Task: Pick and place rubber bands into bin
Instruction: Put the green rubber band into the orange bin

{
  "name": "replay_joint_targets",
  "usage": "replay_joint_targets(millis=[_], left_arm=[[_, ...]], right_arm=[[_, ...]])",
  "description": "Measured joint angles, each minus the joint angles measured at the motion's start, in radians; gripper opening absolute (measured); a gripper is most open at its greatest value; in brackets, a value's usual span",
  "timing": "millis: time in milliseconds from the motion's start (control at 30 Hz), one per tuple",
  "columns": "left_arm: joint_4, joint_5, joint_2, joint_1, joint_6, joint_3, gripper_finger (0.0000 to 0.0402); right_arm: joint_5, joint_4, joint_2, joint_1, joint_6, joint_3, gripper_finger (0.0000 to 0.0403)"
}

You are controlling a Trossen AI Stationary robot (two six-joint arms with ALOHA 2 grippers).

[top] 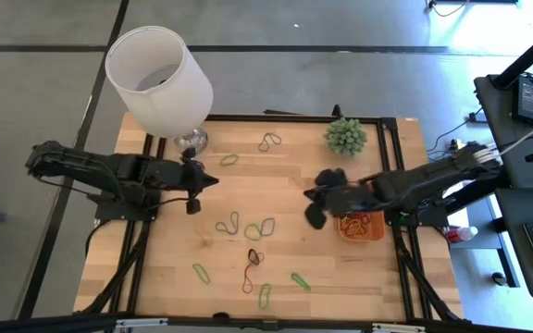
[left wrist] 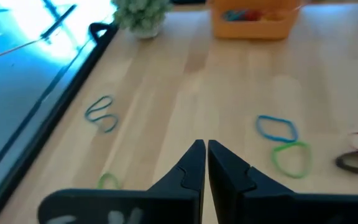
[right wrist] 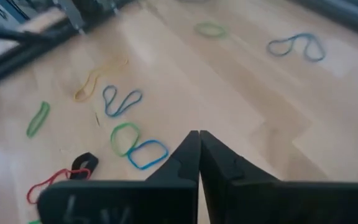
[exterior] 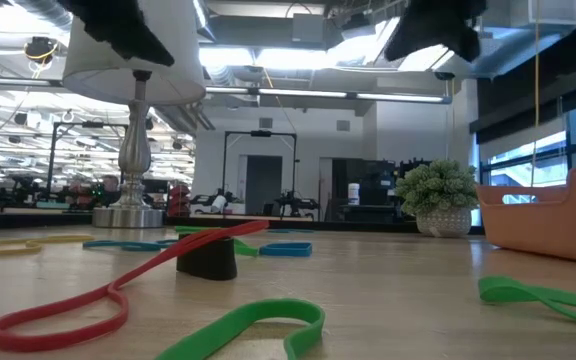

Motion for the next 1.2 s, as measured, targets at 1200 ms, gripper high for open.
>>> replay_joint_targets(millis=[1200], left_arm=[[-0.052,0.315,-0.447,0.0,-0.019,-0.146,0.0002]], right_arm=[[-0.488,-0.263,1.052,-0.156,-0.239,0.887,0.0127]])
